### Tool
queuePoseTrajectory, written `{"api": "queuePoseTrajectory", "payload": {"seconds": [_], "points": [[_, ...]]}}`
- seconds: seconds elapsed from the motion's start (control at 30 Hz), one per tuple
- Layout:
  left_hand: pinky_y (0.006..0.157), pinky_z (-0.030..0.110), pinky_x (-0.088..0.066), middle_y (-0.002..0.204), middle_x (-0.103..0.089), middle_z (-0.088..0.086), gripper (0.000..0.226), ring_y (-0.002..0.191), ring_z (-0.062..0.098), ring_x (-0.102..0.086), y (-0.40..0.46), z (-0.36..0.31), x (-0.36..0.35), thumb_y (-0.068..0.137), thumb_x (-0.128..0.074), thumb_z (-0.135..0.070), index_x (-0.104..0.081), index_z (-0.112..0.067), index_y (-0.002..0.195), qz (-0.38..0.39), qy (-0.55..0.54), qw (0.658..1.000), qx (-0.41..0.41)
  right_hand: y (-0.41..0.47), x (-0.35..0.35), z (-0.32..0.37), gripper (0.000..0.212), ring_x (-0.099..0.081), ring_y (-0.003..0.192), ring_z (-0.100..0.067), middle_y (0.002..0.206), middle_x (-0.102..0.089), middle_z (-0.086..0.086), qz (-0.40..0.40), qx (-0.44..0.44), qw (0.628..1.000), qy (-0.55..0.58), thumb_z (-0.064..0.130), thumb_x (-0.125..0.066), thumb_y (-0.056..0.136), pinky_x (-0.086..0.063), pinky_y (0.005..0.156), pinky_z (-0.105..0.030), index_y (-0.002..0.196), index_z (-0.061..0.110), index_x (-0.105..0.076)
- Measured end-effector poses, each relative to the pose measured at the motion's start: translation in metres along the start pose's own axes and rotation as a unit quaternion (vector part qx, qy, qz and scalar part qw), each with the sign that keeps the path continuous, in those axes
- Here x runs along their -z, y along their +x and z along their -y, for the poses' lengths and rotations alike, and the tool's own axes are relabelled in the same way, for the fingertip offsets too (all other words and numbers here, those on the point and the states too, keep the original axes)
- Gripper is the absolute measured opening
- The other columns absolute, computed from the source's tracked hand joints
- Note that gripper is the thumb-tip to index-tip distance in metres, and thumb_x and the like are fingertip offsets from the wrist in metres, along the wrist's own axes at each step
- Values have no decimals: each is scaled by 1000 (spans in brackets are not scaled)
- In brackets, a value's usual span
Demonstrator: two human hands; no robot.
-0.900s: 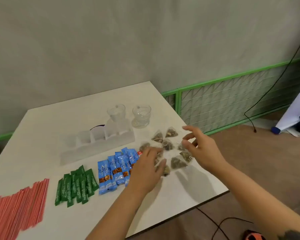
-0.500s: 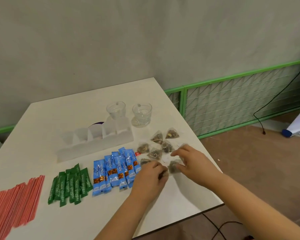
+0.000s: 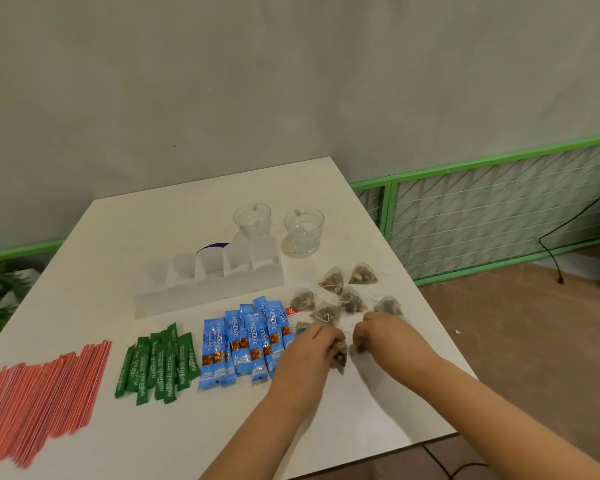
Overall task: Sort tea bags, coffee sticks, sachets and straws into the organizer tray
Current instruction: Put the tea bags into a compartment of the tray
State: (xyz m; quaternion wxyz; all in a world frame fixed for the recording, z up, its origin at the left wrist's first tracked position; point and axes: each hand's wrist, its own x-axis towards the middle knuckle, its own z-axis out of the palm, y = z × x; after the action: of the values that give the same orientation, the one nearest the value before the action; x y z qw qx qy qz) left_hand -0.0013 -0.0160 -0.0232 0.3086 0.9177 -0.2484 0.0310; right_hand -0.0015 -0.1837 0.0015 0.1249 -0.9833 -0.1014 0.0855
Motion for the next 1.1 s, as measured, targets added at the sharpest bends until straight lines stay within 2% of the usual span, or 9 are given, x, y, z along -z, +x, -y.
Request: {"api": "queuePoseTrajectory", "payload": {"seconds": [0.07, 0.17, 0.27, 0.33, 0.47, 0.63, 0.7, 0.77, 1.1], "points": [[78, 24, -48, 104, -57, -9, 22, 91, 6, -53, 3, -2, 5, 90, -55, -9, -61, -20, 108, -13, -8, 1000, 5, 1, 10, 1, 22, -58, 97, -22, 108, -60, -3, -15, -13, 999, 38, 11, -53, 91, -42, 74, -26, 104, 18, -69], [77, 11, -42, 101, -54, -15, 21, 88, 0, -49, 10, -9, 16, 91, -55, -9, -63, -18, 107, -39, -25, 999, 10, 3, 28, 2, 16, -62, 88, -16, 98, -67, 0, -47, -40, 992, 107, 10, -58, 88, -46, 77, -20, 93, 17, -72], [74, 5, -36, 99, -49, -19, 20, 86, -2, -47, 16, -15, 27, 90, -56, -8, -63, -18, 106, -61, -42, 997, 21, 4, 47, 3, 19, -60, 66, 2, 80, -69, 2, -71, -61, 976, 196, 2, -57, 86, -40, 60, 0, 85, 15, -71], [74, 3, -36, 97, -49, -19, 20, 84, -5, -47, 19, -18, 33, 89, -57, -5, -63, -17, 103, -76, -57, 995, 30, 4, 59, 4, 19, -56, 62, 8, 75, -67, 4, -93, -61, 969, 222, 1, -57, 86, -37, 54, 3, 85, 14, -71], [76, 0, -35, 91, -48, -25, 21, 87, -14, -48, 24, -24, 44, 87, -58, 0, -64, -16, 99, -111, -81, 989, 47, 7, 77, 5, 21, -66, 73, -5, 73, -68, 15, -126, -40, 965, 225, 8, -62, 86, -44, 62, -4, 78, 27, -66], [76, 9, -43, 94, -58, -10, 21, 84, 5, -57, 31, -26, 56, 85, -60, 1, -65, -14, 98, -168, -100, 980, 37, 11, 93, 10, 22, -65, 73, 3, 74, -69, 15, -138, -15, 960, 245, 9, -64, 86, -52, 73, -14, 77, 29, -66], [77, 16, -47, 96, -61, -8, 22, 85, 7, -58, 34, -26, 63, 85, -59, 1, -65, -15, 98, -179, -113, 977, 38, 13, 98, 14, 18, -61, 66, 10, 71, -67, 17, -145, -6, 954, 261, 8, -64, 86, -47, 65, -4, 80, 25, -68], [77, 13, -46, 95, -62, -7, 22, 84, 3, -57, 38, -26, 73, 85, -59, 2, -65, -15, 97, -194, -116, 974, 29, 16, 104, 18, 17, -58, 61, 16, 68, -64, 20, -152, 1, 949, 277, 7, -63, 86, -42, 57, 0, 81, 22, -68], [75, 8, -42, 97, -59, -5, 20, 85, 13, -59, 83, 25, 139, 87, -57, 1, -63, -13, 101, -214, -80, 972, 53, 52, 128, 50, 21, -58, 61, 16, 59, -63, 26, -188, 23, 928, 321, 6, -65, 85, -41, 58, -1, 77, 25, -67]]}}
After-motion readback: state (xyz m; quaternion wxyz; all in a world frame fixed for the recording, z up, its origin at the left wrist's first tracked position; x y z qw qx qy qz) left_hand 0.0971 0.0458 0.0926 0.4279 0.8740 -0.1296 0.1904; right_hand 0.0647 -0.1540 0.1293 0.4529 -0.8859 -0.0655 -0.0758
